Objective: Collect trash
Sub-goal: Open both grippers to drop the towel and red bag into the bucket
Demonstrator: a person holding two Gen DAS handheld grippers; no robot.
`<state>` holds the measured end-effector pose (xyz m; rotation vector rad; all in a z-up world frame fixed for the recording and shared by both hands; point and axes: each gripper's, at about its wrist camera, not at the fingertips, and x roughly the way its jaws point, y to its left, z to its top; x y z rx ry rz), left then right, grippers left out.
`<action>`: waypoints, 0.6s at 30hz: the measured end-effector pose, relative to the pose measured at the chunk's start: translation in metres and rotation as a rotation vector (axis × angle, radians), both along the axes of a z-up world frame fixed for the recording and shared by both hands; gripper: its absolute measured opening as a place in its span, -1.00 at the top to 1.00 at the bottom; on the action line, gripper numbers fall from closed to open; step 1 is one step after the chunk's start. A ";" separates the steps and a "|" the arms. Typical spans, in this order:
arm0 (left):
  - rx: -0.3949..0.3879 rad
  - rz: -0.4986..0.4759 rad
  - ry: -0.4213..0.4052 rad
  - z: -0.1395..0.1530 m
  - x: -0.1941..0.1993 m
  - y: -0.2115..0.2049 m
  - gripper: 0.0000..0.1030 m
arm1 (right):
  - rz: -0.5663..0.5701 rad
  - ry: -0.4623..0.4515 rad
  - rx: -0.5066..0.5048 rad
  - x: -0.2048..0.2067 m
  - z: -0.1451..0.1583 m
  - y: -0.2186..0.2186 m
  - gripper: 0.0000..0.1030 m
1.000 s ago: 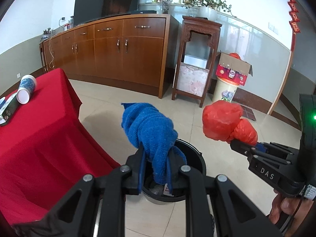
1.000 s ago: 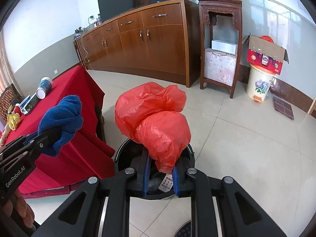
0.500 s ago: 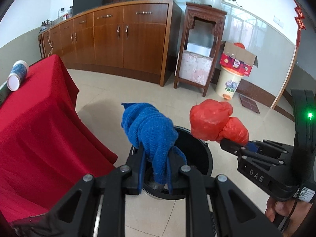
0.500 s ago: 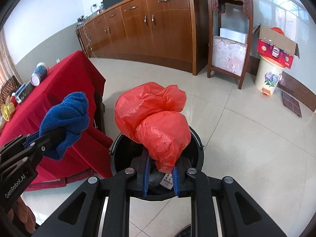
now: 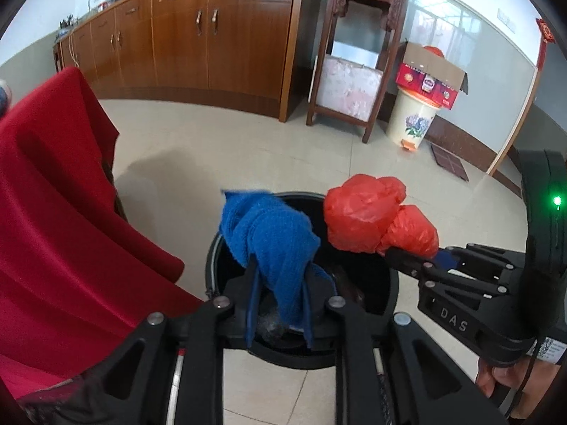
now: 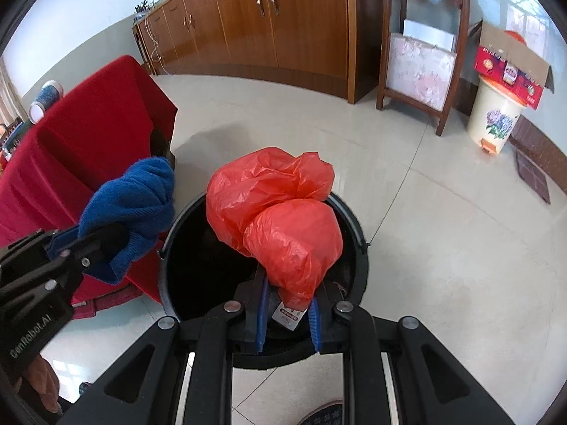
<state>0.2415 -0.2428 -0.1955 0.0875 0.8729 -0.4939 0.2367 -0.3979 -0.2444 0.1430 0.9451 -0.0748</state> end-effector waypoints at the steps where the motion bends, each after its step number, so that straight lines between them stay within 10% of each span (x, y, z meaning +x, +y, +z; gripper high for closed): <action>1: -0.004 -0.004 0.008 -0.004 0.002 -0.001 0.42 | 0.014 0.010 -0.012 0.004 -0.006 0.001 0.60; 3: 0.019 0.004 0.025 -0.012 0.006 -0.001 -0.38 | 0.047 0.034 -0.020 0.012 -0.019 0.004 0.57; 8: 0.073 0.102 -0.043 0.000 0.002 0.022 -0.79 | -0.034 0.066 -0.110 0.012 -0.030 -0.003 -0.53; 18: 0.069 0.216 -0.120 0.040 -0.016 0.079 -0.84 | -0.136 0.002 -0.039 0.001 0.006 -0.002 -0.81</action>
